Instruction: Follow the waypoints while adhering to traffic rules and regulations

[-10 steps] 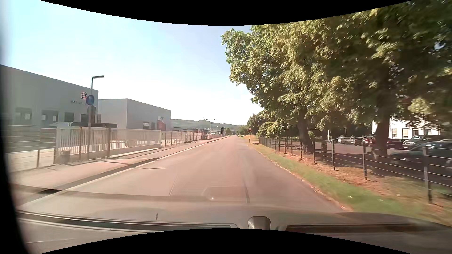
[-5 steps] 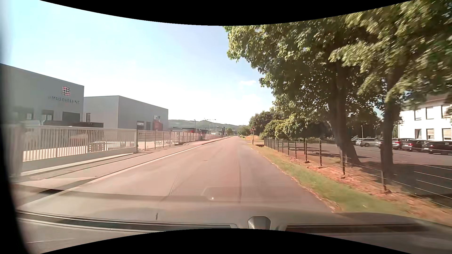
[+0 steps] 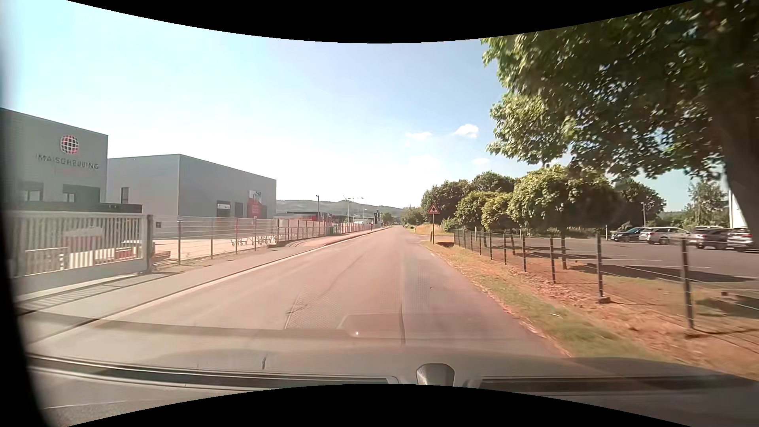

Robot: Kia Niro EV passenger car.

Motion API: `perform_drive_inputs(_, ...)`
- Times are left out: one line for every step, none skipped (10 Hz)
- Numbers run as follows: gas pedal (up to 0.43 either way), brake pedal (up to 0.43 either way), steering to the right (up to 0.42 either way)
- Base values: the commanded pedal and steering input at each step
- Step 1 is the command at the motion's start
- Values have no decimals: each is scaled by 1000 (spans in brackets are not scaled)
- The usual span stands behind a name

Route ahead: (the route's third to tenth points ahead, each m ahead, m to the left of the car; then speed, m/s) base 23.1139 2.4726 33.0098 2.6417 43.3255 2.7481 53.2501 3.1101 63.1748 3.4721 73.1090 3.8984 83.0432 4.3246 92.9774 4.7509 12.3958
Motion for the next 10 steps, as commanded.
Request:
perform_drive_inputs(157,6,-4)
perform_drive_inputs(157,6,-5)
perform_drive_inputs(169,6,-5)
perform_drive_inputs(177,6,-4)
perform_drive_inputs(177,6,-4)
perform_drive_inputs(177,6,-4)
perform_drive_inputs(189,6,-4)
perform_drive_inputs(189,6,-4)
perform_drive_inputs(189,6,-4)
perform_drive_inputs(189,6,-4)
